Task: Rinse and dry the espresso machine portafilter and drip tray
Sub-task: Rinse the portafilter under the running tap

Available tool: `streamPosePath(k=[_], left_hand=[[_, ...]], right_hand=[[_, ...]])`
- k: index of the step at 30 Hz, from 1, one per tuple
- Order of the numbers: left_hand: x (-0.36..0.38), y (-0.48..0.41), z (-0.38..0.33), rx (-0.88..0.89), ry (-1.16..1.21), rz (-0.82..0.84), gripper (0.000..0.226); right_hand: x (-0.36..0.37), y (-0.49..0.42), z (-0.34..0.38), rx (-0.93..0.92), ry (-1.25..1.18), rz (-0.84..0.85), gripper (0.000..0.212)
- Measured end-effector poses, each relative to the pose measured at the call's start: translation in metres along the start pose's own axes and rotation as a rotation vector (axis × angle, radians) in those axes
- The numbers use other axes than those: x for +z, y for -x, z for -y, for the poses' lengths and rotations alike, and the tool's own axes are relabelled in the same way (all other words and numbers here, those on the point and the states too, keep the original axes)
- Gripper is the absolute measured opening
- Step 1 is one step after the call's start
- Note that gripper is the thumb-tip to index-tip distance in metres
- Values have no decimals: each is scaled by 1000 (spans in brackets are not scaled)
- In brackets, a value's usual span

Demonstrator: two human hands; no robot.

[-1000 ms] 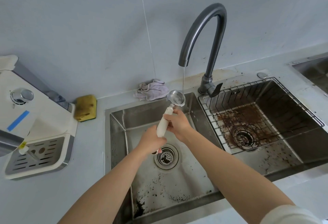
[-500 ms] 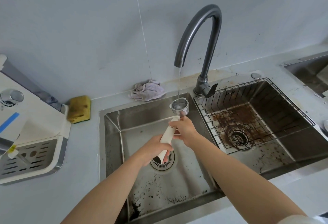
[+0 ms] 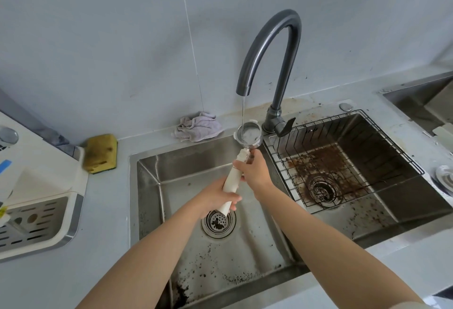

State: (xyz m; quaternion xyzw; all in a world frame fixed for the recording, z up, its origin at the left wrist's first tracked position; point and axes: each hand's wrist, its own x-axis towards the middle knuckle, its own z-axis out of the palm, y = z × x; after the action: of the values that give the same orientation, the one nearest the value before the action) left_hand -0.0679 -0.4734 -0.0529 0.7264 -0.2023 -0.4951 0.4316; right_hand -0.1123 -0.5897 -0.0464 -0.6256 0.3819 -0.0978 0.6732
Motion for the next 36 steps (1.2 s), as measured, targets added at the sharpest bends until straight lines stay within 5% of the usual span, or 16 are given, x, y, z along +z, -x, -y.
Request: streamPosePath(k=[9,24,36], left_hand=[[0,-4,-12,145,-85,-159,39],[-21,14,-2,-35,-450,-347,27],[-20,31,-11,-192,-114,-220,35]], right_hand=[[1,-10,6,-36,-86,45,35],[25,-3,10,152,-296,244,23],[29,4,7,256,-205,202,16]])
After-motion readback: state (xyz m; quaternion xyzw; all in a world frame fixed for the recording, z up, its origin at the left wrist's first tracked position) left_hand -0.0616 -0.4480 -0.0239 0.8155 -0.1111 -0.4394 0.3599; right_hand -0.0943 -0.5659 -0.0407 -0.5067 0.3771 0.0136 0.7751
